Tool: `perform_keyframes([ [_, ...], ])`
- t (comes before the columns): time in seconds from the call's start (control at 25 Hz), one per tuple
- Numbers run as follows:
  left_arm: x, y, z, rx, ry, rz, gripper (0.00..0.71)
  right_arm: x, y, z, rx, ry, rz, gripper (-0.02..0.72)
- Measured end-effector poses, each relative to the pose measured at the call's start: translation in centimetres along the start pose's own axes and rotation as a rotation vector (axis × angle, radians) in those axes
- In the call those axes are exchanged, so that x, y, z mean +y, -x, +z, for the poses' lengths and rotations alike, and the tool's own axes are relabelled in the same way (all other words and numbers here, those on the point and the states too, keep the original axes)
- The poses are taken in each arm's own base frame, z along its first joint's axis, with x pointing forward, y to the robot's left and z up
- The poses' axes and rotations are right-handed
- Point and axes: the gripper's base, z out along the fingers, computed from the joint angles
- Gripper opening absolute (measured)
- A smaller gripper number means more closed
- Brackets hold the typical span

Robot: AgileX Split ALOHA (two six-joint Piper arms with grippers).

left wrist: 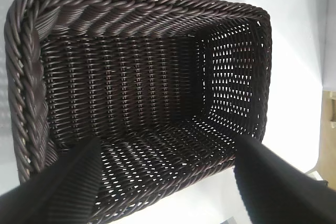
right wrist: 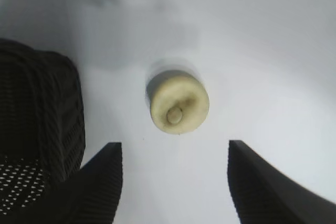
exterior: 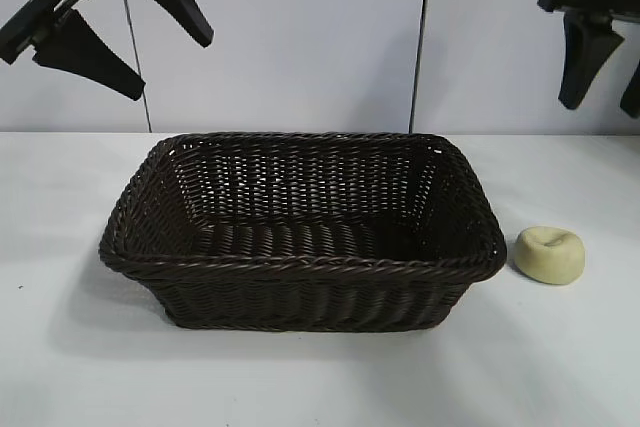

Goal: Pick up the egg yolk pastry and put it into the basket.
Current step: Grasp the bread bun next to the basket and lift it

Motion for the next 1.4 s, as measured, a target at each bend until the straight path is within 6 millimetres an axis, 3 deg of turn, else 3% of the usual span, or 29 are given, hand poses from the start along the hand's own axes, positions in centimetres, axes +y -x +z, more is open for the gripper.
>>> perform_keyframes([
  [0.4,0.0,0.1,0.0,-0.008,0.001,0.000,0.517,-0.5,-1.9,4.2,0.039,-0.006,0.012,0.433],
  [0.64,0.0,0.1,0.0,-0.009,0.001,0.000,0.517,-0.6,-1.3,4.4,-0.029,-0.011,0.012,0.586],
  [1.04,0.0,0.1,0.0,-0.012,0.001,0.000,0.517,-0.5,-1.0,4.8,-0.048,0.006,0.025,0.602],
  [1.4,0.0,0.1,0.0,-0.012,0.001,0.000,0.517,-0.8,-0.4,9.4,0.027,0.024,0.054,0.602],
])
